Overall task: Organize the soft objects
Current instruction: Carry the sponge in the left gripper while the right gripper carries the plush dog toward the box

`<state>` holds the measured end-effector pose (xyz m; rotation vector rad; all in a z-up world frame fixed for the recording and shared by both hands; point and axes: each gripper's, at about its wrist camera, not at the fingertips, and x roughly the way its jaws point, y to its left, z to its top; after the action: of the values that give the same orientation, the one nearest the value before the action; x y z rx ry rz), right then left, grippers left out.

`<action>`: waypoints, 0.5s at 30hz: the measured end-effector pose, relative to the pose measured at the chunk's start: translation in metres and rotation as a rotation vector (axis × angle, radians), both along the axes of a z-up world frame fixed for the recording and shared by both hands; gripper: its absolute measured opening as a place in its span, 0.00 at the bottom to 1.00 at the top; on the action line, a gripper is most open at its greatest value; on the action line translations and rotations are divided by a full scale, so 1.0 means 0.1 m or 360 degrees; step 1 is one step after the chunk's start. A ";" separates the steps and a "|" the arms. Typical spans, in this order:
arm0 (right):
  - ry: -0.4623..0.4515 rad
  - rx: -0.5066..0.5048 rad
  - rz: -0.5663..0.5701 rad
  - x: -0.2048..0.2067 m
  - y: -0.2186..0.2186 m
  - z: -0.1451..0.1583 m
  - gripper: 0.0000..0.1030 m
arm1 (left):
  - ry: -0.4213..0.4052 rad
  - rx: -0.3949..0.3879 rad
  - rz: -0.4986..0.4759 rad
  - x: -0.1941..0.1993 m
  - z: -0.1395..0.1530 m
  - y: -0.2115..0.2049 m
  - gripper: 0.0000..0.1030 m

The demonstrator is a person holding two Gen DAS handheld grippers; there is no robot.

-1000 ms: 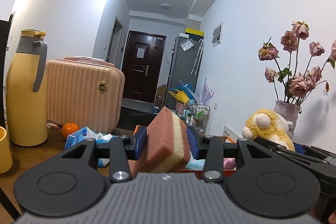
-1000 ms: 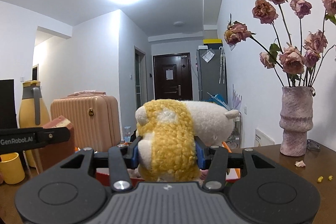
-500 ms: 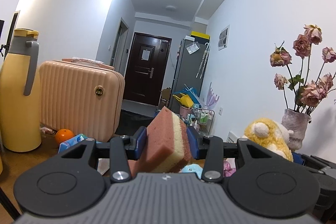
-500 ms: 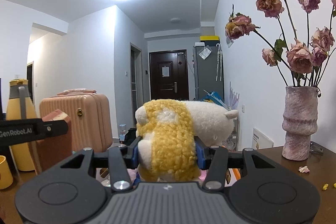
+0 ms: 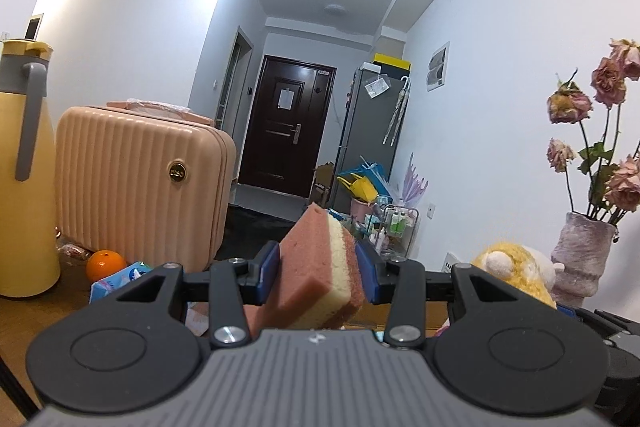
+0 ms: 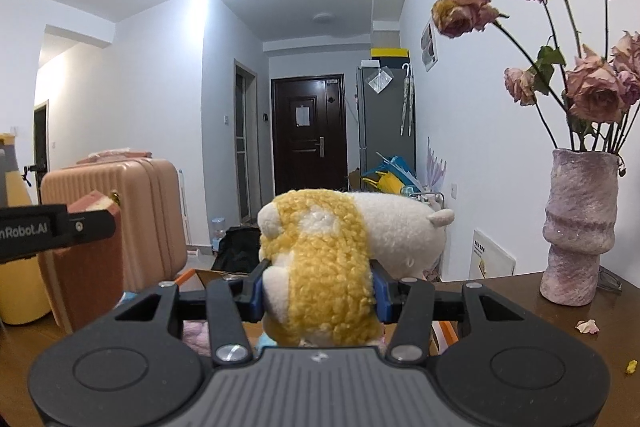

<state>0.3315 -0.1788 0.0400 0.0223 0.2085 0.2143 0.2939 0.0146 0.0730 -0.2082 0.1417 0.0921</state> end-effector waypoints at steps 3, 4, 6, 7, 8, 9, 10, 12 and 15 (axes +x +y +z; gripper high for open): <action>0.0013 -0.0015 -0.0002 0.10 0.02 -0.02 0.47 | 0.0014 0.0008 0.0001 0.10 -0.03 0.00 0.41; 0.0018 -0.0017 -0.0002 0.13 0.02 -0.02 0.47 | 0.0021 0.0009 0.0003 0.13 -0.04 -0.01 0.41; 0.0027 -0.0024 -0.0002 0.20 0.03 -0.03 0.47 | 0.0039 0.0010 0.0001 0.20 -0.06 -0.01 0.41; 0.0032 -0.0029 -0.0003 0.23 0.04 -0.04 0.47 | 0.0044 0.0014 0.0000 0.23 -0.07 -0.02 0.41; 0.0036 -0.0033 -0.0004 0.26 0.04 -0.05 0.47 | 0.0048 0.0017 0.0000 0.26 -0.08 -0.03 0.41; 0.0042 -0.0038 -0.0006 0.29 0.05 -0.06 0.47 | 0.0049 0.0018 -0.0002 0.29 -0.09 -0.03 0.41; 0.0048 -0.0043 -0.0009 0.32 0.05 -0.07 0.47 | 0.0050 0.0020 -0.0003 0.31 -0.09 -0.04 0.41; 0.0058 -0.0048 -0.0015 0.37 0.05 -0.09 0.47 | 0.0052 0.0024 -0.0004 0.37 -0.10 -0.05 0.41; 0.0079 -0.0050 -0.0021 0.44 0.06 -0.12 0.47 | 0.0059 0.0030 -0.0009 0.44 -0.12 -0.07 0.41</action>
<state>0.3753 -0.1726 0.0280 -0.0022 0.2608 0.1974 0.3383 0.0074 0.0611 -0.1876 0.1782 0.0920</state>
